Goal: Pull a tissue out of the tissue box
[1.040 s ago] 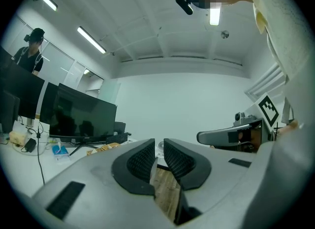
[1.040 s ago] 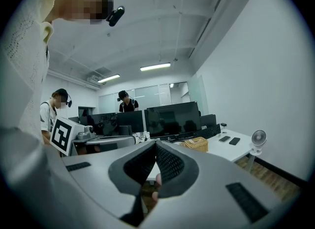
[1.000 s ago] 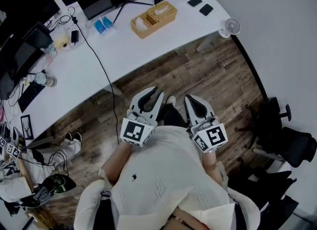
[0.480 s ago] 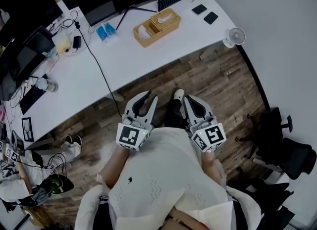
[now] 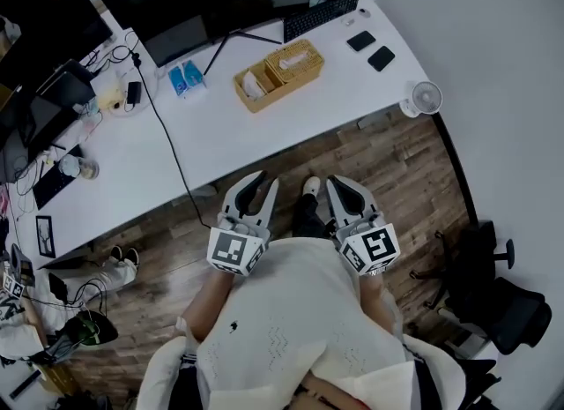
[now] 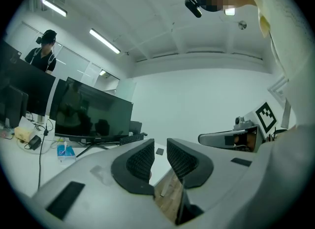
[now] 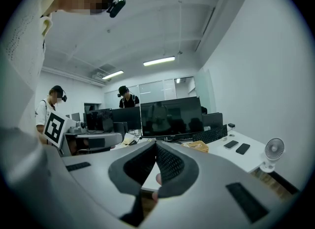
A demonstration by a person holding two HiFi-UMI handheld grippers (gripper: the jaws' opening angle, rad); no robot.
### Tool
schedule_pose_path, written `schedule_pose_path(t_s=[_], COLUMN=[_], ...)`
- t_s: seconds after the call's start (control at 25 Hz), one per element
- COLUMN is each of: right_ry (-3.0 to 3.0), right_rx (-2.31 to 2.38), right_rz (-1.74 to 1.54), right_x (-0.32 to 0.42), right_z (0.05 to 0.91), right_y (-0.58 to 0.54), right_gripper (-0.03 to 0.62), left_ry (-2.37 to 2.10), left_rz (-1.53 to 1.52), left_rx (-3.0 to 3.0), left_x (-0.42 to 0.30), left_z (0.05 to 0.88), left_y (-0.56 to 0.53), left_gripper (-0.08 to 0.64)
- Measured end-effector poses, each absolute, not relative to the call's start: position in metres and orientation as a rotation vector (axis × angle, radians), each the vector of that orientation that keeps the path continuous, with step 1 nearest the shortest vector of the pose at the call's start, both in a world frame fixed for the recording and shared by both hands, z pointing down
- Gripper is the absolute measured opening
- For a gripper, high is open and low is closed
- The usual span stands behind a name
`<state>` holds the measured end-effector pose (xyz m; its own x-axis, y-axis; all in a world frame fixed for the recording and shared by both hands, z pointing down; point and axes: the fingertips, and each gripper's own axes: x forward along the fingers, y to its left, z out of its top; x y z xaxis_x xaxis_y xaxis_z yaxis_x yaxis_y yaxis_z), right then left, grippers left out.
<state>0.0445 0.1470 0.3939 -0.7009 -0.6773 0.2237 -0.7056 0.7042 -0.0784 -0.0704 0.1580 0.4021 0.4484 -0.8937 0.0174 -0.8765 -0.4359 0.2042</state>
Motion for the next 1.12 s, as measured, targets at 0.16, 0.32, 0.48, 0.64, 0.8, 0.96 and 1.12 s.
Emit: schedule_pose_path(t_s=[0.16,0.32,0.48,0.64,0.8,0.96,1.12], right_ry=[-2.758,-2.775,-2.797,-2.805,-2.815,-2.830,-2.841], right_rx=[1.064,1.024,0.973,0.909,0.838,0.792,0.762], right_rz=[0.238,0.250,0.247,0.251,0.234,0.216,0.218], right_x=[0.056,0.073,0.083,0.093,0.098,0.106,0.118], right_z=[0.388,0.386,0.377,0.377,0.376,0.373,0.375], right_y=[0.113,0.076,0.045,0.018,-0.007,-0.031,-0.056], right_gripper=[0.002,0.002,0.002,0.002,0.002,0.002,0.002], left_ry=[-1.592,-1.631,-1.676,-1.716,-1.749,-1.786,-1.824], left_rz=[-0.141,-0.132,-0.130,-0.126,-0.118,-0.125,-0.127], left_rx=[2.496,2.476,2.450,2.441,2.412,2.383,2.355], left_x=[-0.054,-0.037,-0.027,-0.010,0.001,0.010,0.019], left_z=[0.396,0.392,0.384,0.377,0.376,0.374,0.377], left_y=[0.125,0.096,0.063,0.034,0.009,-0.014,-0.032], left_gripper=[0.080,0.081,0.081,0.081,0.081,0.081,0.081])
